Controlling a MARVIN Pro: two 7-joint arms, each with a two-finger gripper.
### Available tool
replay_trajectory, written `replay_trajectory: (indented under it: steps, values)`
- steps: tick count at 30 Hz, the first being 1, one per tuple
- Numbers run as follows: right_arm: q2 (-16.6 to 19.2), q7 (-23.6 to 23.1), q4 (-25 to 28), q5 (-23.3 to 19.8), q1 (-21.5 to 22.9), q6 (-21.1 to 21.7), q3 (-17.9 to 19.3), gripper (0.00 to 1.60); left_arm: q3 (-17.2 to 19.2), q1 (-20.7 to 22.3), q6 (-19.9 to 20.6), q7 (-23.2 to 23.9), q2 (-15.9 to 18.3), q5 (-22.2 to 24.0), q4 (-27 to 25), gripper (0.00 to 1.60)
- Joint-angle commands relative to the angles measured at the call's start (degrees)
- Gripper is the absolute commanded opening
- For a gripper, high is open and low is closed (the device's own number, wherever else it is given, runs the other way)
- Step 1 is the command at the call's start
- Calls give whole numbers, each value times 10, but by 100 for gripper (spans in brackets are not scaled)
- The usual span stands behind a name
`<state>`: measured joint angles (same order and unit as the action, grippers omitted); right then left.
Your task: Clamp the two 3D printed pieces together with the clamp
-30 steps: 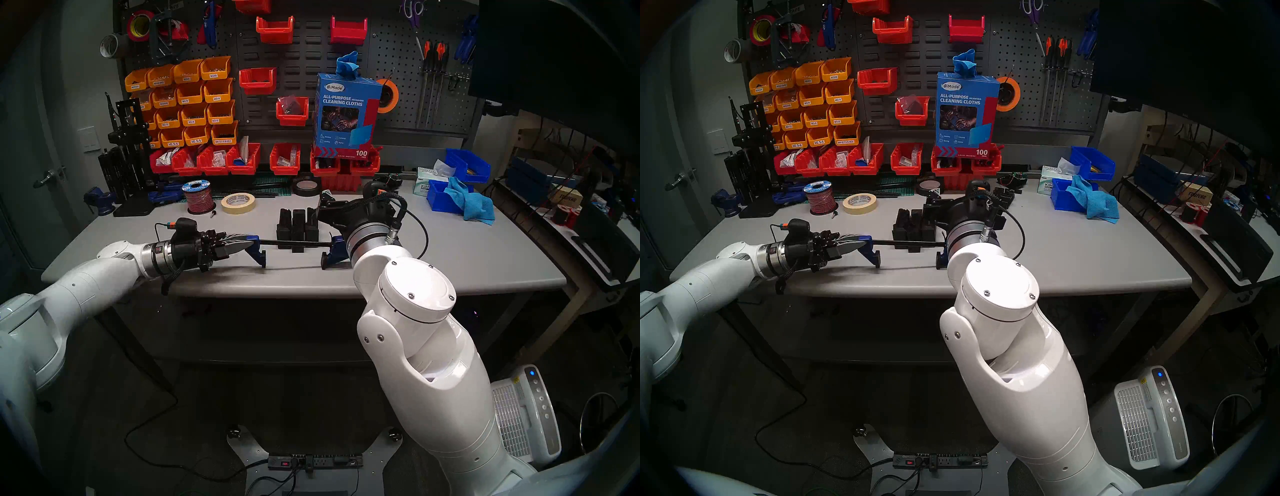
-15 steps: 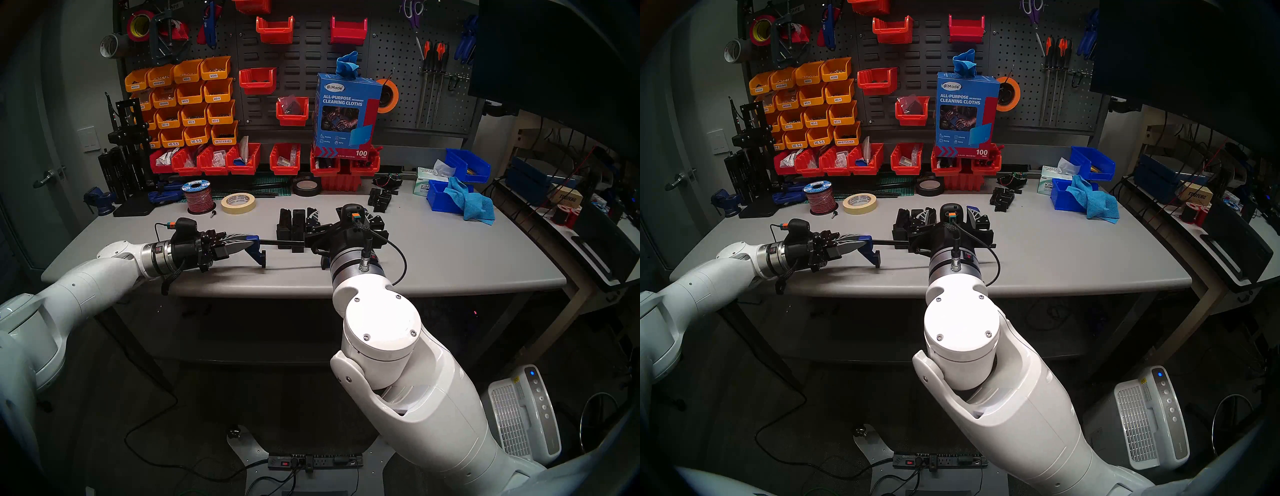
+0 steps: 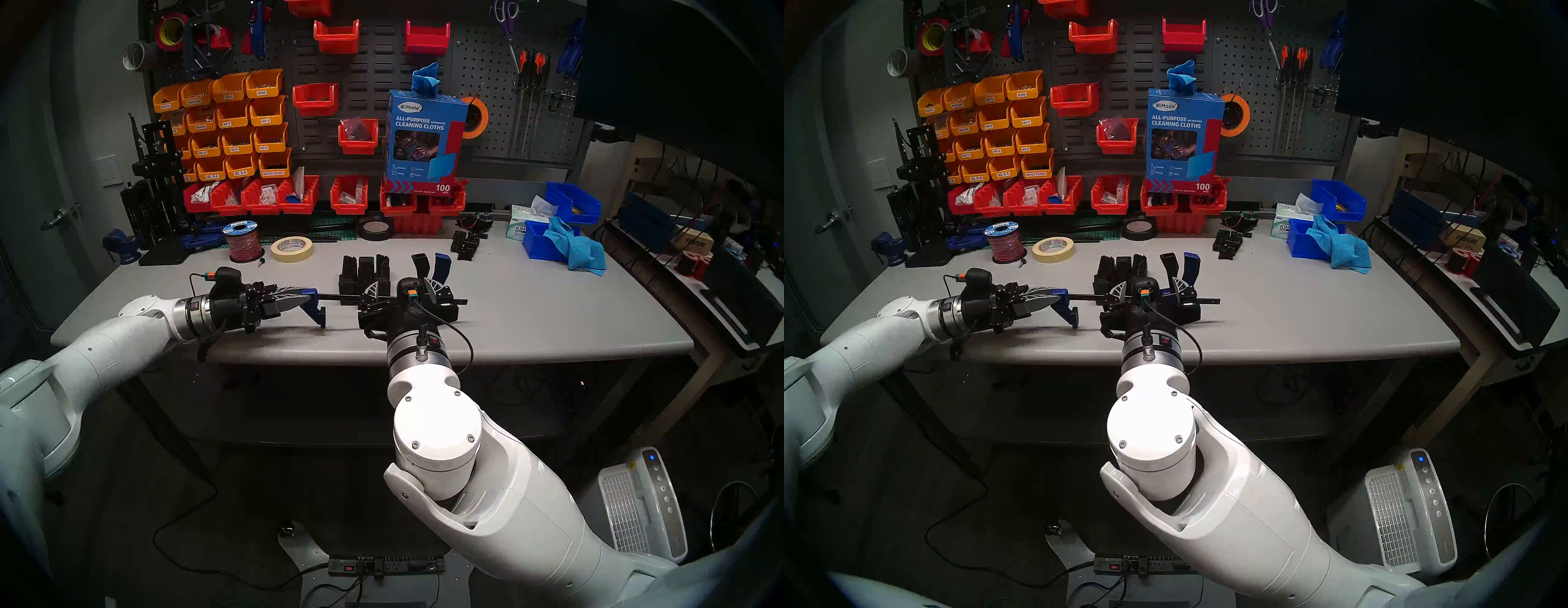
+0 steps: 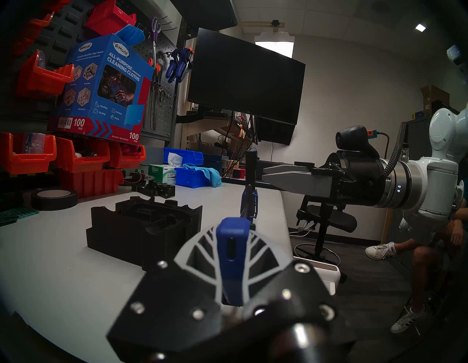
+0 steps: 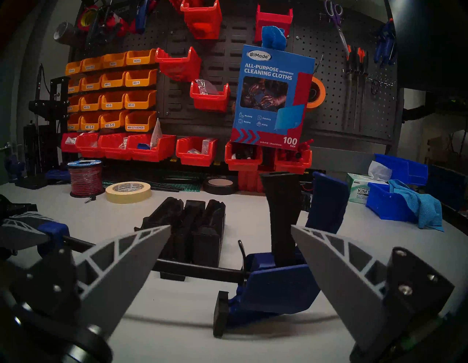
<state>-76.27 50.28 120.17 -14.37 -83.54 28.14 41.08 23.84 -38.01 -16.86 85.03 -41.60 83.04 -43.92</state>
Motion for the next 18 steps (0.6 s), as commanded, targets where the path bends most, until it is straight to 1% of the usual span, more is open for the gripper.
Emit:
replay_trajectory:
  steps: [1, 4, 6, 7, 10, 18]
  values:
    - [-1, 49, -2, -1, 32, -14, -18, 160, 3, 10, 1, 0, 0, 7, 1, 0]
    - [3, 70, -3, -8, 39, -20, -30, 160, 3, 10, 1, 0, 0, 7, 1, 0]
    - [4, 75, -3, -11, 41, -20, -33, 160, 3, 10, 1, 0, 0, 7, 1, 0]
    - [8, 89, -4, -18, 47, -25, -41, 160, 3, 10, 0, 0, 0, 8, 1, 0]
    - [13, 107, -3, -28, 55, -30, -52, 160, 3, 10, 0, 0, 0, 8, 1, 0]
    - [16, 156, -8, -51, 81, -40, -81, 160, 3, 10, 0, 0, 0, 8, 1, 0]
